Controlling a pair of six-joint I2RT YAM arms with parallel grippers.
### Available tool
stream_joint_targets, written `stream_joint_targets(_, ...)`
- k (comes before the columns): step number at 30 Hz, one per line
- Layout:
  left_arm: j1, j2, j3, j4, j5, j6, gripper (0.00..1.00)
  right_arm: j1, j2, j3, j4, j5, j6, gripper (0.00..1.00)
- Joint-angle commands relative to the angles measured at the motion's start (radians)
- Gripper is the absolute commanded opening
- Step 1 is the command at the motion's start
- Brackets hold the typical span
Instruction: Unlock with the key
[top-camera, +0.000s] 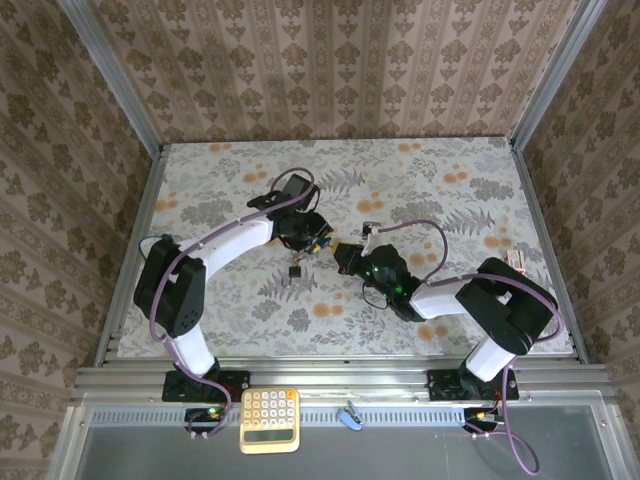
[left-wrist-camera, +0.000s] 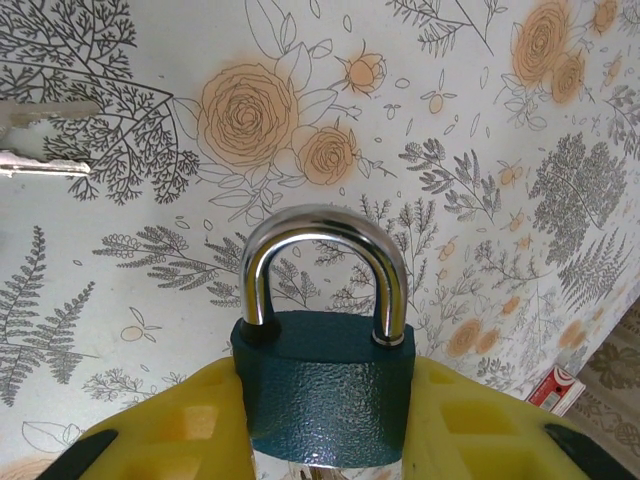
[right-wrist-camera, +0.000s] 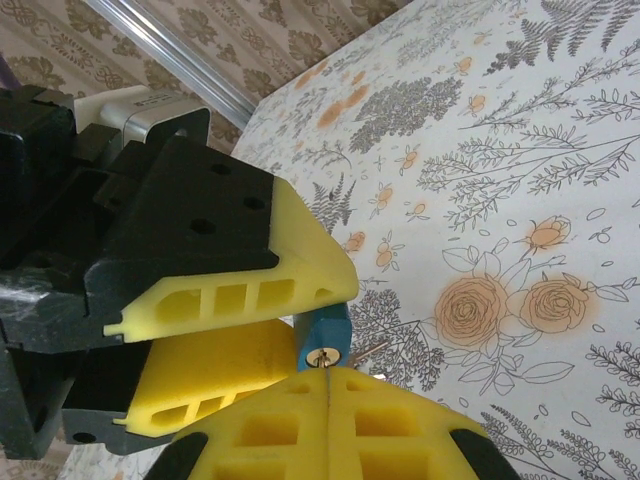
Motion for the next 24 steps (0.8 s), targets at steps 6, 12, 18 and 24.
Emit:
stream_joint_targets(6,-0.029,-0.038,-0.014,0.059,0.130,-0.067,0.29,0.019,0.073,-0.021,0.130,0.054,-0.069,0.00)
stream_joint_targets(12,-0.031,-0.046,-0.018,0.081,0.133,-0.081,0.28,0.033,0.089,-0.024,0.154,0.075,-0.084,0.00)
stream_joint_targets(18,-0.032,-0.051,-0.032,0.090,0.136,-0.089,0.28,0.028,0.119,-0.012,0.167,0.059,0.030,0.00)
stream_joint_targets(24,-0.031,-0.056,-0.031,0.084,0.136,-0.086,0.28,0.020,0.156,-0.010,0.222,0.052,0.103,0.00)
